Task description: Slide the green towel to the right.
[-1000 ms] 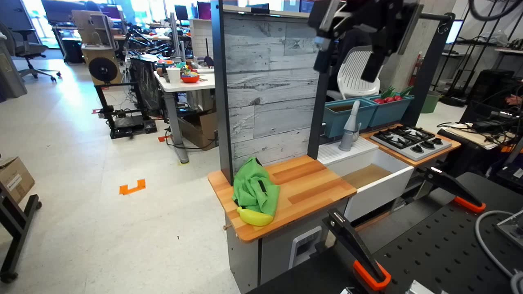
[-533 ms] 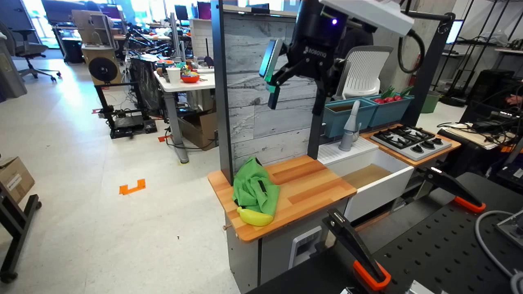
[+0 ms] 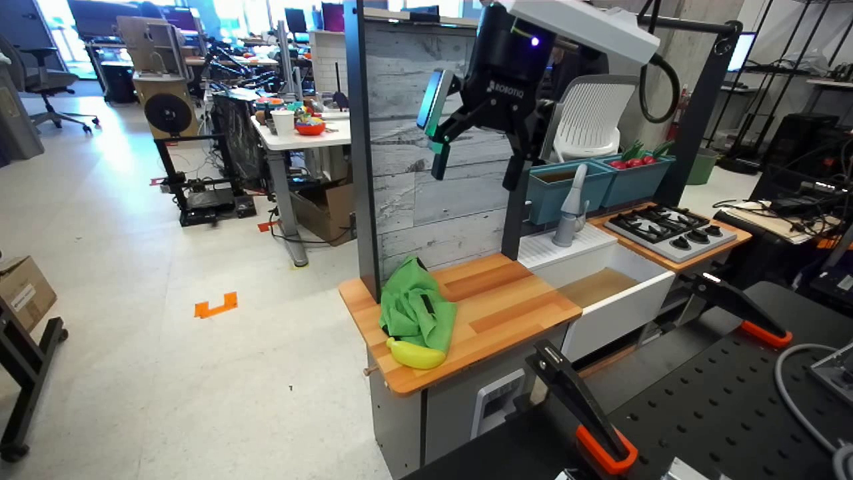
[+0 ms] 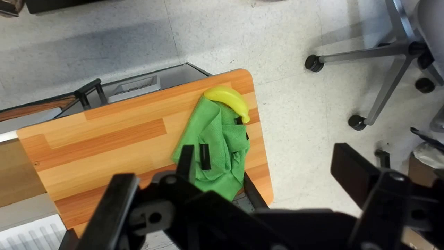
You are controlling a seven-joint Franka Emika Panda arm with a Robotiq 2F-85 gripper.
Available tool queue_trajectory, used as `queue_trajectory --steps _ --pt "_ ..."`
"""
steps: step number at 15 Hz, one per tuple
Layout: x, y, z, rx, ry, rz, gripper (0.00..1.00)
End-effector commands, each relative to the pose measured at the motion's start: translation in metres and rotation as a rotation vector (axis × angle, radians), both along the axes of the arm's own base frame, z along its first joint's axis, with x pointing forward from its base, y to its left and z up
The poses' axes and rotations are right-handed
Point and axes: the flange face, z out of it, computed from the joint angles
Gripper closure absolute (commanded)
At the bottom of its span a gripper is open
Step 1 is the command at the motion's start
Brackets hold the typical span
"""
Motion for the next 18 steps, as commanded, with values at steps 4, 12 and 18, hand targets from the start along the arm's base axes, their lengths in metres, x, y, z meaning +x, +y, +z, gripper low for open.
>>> queue_trajectory --steps 4,12,18 --pt "0.021 0.013 -0.046 -0.001 -0.098 -0.109 0.00" --pt "0.060 0.014 -0.135 -0.024 -0.057 -0.211 0.00" --pt "0.091 0.007 -0.185 -0.048 -0.031 -0.274 0.00"
